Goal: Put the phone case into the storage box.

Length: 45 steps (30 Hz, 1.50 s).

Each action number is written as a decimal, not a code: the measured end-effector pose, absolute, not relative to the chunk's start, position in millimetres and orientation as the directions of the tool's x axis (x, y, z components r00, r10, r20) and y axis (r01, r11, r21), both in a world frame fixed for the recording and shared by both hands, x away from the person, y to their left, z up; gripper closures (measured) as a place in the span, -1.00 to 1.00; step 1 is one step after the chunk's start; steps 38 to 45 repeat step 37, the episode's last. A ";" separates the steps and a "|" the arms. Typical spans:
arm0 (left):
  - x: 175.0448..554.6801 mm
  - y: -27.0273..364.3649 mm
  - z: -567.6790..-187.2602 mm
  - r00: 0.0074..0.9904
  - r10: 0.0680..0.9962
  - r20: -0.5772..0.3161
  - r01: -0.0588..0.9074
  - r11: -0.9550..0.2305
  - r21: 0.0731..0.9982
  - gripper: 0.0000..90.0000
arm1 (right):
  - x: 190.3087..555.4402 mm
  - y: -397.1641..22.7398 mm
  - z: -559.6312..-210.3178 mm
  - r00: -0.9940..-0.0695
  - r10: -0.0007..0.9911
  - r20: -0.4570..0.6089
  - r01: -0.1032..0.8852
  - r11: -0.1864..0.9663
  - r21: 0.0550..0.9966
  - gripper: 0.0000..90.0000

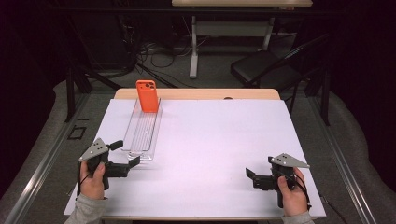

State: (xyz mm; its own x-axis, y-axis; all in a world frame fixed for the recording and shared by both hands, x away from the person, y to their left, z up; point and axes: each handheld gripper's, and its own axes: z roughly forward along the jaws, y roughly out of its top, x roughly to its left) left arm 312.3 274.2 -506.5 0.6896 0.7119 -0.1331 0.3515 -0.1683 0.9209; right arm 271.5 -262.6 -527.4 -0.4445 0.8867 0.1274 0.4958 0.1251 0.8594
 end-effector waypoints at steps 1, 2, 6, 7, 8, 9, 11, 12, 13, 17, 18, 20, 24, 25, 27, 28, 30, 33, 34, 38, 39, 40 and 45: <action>312.4 274.2 -506.6 0.690 0.711 -0.133 0.351 -0.168 0.921 -0.99 | 271.6 -263.0 -528.1 -0.444 0.887 0.128 0.497 0.125 0.858 -1.00; 312.6 274.3 -506.8 0.690 0.711 -0.133 0.352 -0.169 0.921 -0.99 | 271.7 -263.2 -528.3 -0.444 0.887 0.129 0.499 0.125 0.857 -1.00; 313.2 274.8 -507.7 0.689 0.711 -0.140 0.358 -0.166 0.919 -0.99 | 272.1 -263.4 -529.0 -0.443 0.887 0.131 0.501 0.124 0.856 -1.00; 313.3 274.9 -508.0 0.688 0.711 -0.142 0.358 -0.163 0.919 -0.99 | 272.1 -263.3 -529.3 -0.443 0.886 0.133 0.503 0.124 0.855 -1.00; 313.4 275.1 -508.1 0.688 0.711 -0.143 0.360 -0.164 0.918 -0.99 | 272.3 -263.3 -529.8 -0.444 0.886 0.132 0.504 0.124 0.855 -1.00; 313.4 275.1 -508.1 0.688 0.711 -0.143 0.360 -0.164 0.918 -0.99 | 272.3 -263.3 -529.8 -0.444 0.886 0.132 0.504 0.124 0.855 -1.00; 313.7 275.1 -508.5 0.688 0.711 -0.146 0.360 -0.159 0.919 -0.99 | 272.5 -263.3 -530.1 -0.446 0.885 0.132 0.505 0.127 0.854 -1.00; 313.7 275.2 -508.4 0.687 0.711 -0.146 0.360 -0.159 0.919 -0.99 | 272.5 -263.1 -530.3 -0.446 0.885 0.132 0.505 0.127 0.854 -1.00; 313.7 275.3 -508.5 0.687 0.712 -0.146 0.359 -0.158 0.920 -0.99 | 272.6 -263.0 -530.3 -0.445 0.886 0.132 0.505 0.127 0.854 -1.00; 313.7 275.6 -508.4 0.687 0.711 -0.149 0.362 -0.157 0.919 -0.99 | 272.5 -262.6 -530.4 -0.445 0.886 0.131 0.505 0.128 0.854 -1.00; 313.6 275.5 -508.4 0.686 0.712 -0.148 0.362 -0.158 0.919 -0.99 | 272.3 -262.5 -530.3 -0.446 0.886 0.131 0.505 0.127 0.854 -1.00; 313.7 275.6 -508.4 0.687 0.712 -0.148 0.362 -0.158 0.919 -0.99 | 272.3 -262.5 -530.3 -0.446 0.886 0.132 0.505 0.127 0.854 -1.00; 314.2 276.5 -508.5 0.684 0.714 -0.151 0.366 -0.156 0.918 -0.99 | 272.3 -262.5 -530.3 -0.445 0.886 0.133 0.505 0.125 0.854 -1.00; 314.2 276.7 -508.4 0.683 0.715 -0.151 0.366 -0.156 0.917 -0.99 | 272.4 -262.4 -530.2 -0.444 0.886 0.135 0.506 0.124 0.854 -1.00; 314.5 277.1 -508.3 0.684 0.713 -0.152 0.367 -0.156 0.917 -0.99 | 272.5 -262.3 -530.2 -0.444 0.886 0.135 0.505 0.123 0.854 -1.00; 314.4 277.2 -508.1 0.682 0.716 -0.152 0.368 -0.155 0.917 -0.99 | 272.6 -262.2 -530.3 -0.445 0.885 0.135 0.506 0.123 0.854 -1.00; 314.4 277.4 -508.1 0.678 0.718 -0.157 0.370 -0.148 0.917 -0.99 | 273.1 -261.5 -530.9 -0.444 0.885 0.138 0.510 0.123 0.851 -1.00; 315.1 278.5 -507.9 0.675 0.720 -0.163 0.369 -0.139 0.919 -0.99 | 273.5 -261.3 -531.3 -0.443 0.885 0.141 0.512 0.121 0.851 -1.00; 315.1 278.9 -507.6 0.672 0.723 -0.162 0.370 -0.138 0.919 -0.99 | 273.7 -261.4 -531.2 -0.444 0.885 0.143 0.512 0.120 0.851 -1.00; 315.4 280.3 -507.4 0.667 0.727 -0.164 0.375 -0.137 0.917 -0.99 | 273.4 -261.5 -530.7 -0.445 0.883 0.148 0.506 0.112 0.855 -1.00; 315.4 280.3 -507.4 0.667 0.727 -0.164 0.375 -0.137 0.917 -0.99 | 273.4 -261.5 -530.7 -0.445 0.883 0.148 0.506 0.112 0.855 -1.00; 315.4 280.3 -507.4 0.667 0.727 -0.164 0.375 -0.137 0.917 -0.99 | 273.4 -261.5 -530.7 -0.445 0.883 0.148 0.506 0.112 0.855 -1.00; 315.4 280.3 -507.4 0.667 0.727 -0.164 0.375 -0.137 0.917 -0.99 | 273.4 -261.5 -530.7 -0.445 0.883 0.148 0.506 0.112 0.855 -1.00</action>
